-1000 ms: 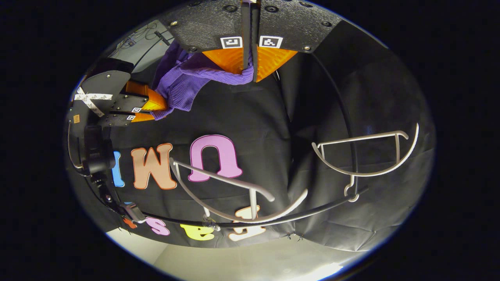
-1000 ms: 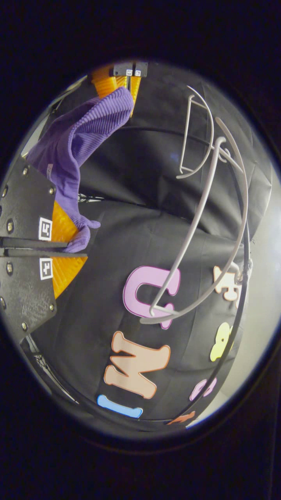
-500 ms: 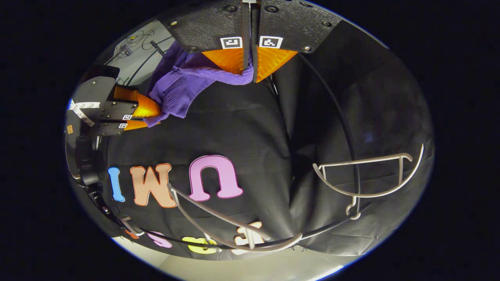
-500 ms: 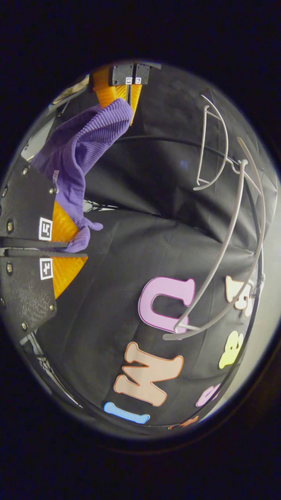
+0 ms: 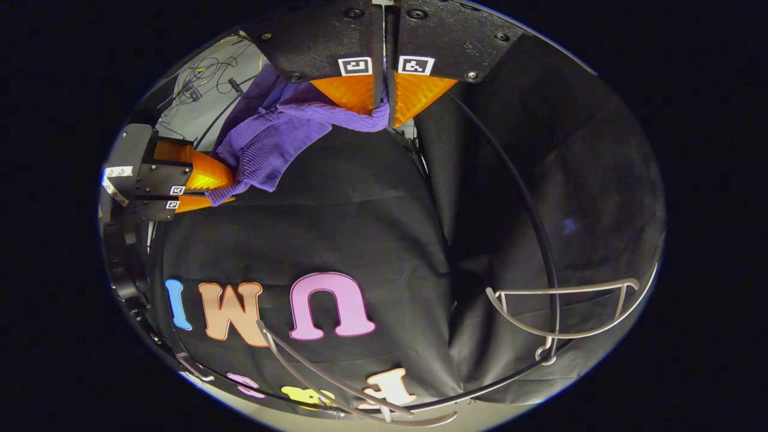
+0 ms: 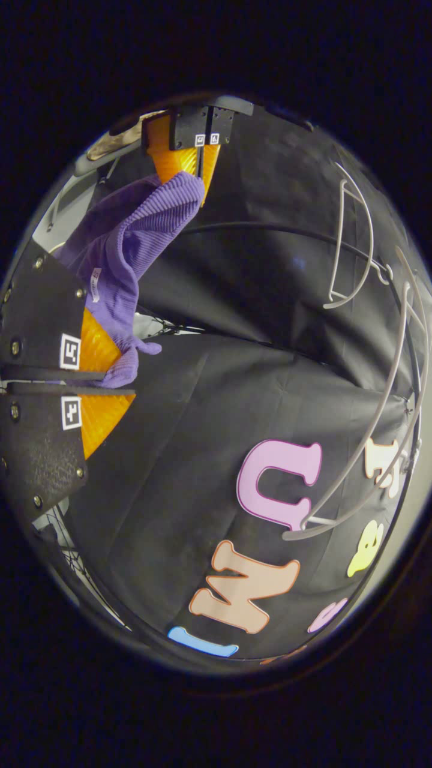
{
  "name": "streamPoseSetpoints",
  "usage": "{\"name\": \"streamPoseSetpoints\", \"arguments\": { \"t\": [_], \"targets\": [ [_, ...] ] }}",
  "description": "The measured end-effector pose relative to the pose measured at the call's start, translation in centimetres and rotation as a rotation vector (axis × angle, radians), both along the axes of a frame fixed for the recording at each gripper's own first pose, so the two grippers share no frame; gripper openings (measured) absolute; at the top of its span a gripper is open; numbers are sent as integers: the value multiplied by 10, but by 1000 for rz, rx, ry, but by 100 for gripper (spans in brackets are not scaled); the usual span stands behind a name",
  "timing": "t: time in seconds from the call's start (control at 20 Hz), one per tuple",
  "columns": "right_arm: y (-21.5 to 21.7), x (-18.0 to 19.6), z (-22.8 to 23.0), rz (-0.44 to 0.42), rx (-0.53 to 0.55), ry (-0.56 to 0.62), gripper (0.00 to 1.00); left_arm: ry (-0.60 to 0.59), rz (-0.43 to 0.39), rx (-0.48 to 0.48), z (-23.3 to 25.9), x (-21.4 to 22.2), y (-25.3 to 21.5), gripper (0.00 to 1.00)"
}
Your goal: Grasp the clothes on the hanger with both hands and then place them into the laundry hamper below.
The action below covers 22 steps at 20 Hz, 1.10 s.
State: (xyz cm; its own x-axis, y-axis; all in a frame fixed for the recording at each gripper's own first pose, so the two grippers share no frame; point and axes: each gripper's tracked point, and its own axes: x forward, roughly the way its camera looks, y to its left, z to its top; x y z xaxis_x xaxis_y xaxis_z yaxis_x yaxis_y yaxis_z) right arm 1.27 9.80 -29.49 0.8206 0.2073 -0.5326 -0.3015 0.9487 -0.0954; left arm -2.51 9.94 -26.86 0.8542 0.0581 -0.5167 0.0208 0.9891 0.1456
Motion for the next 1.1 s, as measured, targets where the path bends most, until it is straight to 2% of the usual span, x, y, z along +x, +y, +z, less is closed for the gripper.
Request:
{"name": "streamPoseSetpoints", "arguments": {
  "t": [0.65, 0.8, 1.0, 1.1],
  "targets": [
    [6, -40, -80, 31, -19, 208, 3, 256, -26, -17, -99, -38, -5, 2],
    [6, -58, -103, 29, -13, 268, 3, 307, -18, -24, -112, -49, -5, 6],
    [7, -71, -121, 29, -7, 334, 0, 362, 10, -46, -131, -56, 0, 4],
    [8, -77, -129, 32, -11, 358, 2, 388, 25, -58, -138, -61, 2, 4]
  ]
}}
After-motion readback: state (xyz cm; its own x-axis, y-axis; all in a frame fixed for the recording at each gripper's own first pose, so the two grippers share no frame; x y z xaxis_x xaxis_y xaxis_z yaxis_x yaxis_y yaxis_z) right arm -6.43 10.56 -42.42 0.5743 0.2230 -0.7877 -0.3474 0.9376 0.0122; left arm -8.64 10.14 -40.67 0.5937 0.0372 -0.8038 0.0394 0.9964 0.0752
